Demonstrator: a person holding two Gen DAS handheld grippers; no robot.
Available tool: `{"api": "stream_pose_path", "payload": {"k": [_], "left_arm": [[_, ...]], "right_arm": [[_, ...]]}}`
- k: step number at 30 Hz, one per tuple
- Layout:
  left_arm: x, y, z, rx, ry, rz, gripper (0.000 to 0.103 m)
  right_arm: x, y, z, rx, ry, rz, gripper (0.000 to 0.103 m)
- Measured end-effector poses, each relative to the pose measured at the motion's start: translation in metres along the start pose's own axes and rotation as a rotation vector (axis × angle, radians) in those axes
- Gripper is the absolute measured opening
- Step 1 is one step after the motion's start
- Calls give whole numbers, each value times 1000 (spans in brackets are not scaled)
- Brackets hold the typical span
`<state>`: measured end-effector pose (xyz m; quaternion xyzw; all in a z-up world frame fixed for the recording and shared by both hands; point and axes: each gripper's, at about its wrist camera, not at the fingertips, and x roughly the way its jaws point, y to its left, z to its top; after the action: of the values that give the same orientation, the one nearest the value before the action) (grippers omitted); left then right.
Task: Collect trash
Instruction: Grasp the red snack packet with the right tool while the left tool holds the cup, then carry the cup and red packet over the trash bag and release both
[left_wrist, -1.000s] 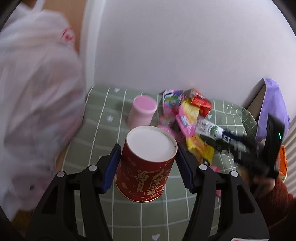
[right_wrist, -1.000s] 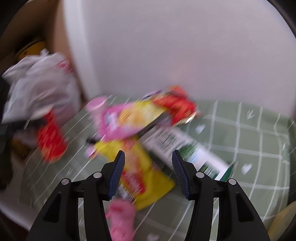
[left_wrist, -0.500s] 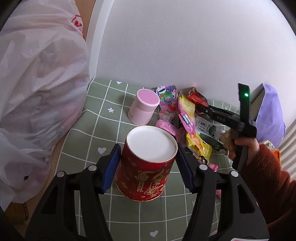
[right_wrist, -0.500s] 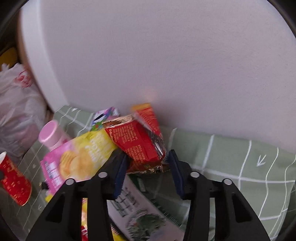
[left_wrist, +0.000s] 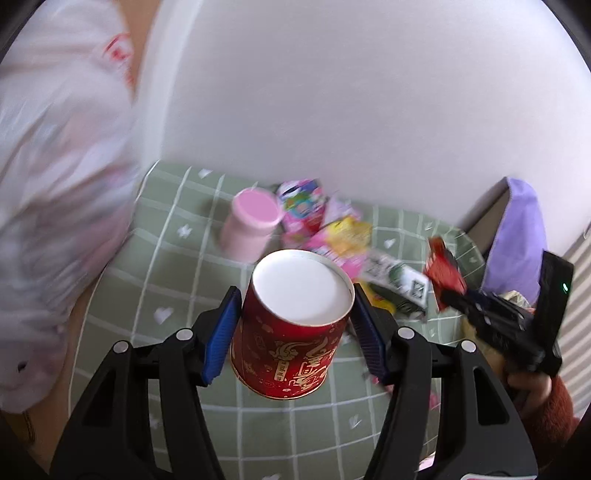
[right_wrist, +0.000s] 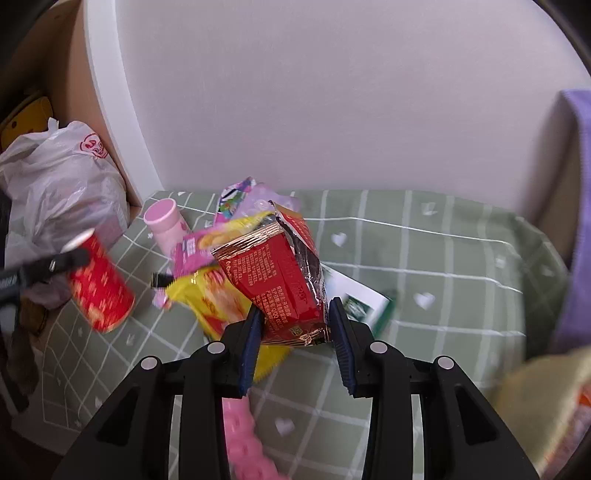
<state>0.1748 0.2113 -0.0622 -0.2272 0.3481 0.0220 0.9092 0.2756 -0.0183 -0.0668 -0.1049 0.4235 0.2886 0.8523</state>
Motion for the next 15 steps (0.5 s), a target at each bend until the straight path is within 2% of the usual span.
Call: {"api": "stream_pose_path", "payload": {"k": [3, 9, 12, 15], "left_arm": [[-5, -21, 14, 55, -52, 1, 56], [-30, -84, 36, 176, -137, -78, 56], [-35, -117, 38, 256, -156, -121, 56], [-32, -149, 35, 302, -142, -186, 56]], "right_arm": [[-32, -4, -6, 1, -39, -48, 35], [-97, -25, -20, 78, -129, -136, 35], [-132, -39, -30, 119, -187, -192, 35], [-164, -55, -41, 162, -233, -246, 35]]}}
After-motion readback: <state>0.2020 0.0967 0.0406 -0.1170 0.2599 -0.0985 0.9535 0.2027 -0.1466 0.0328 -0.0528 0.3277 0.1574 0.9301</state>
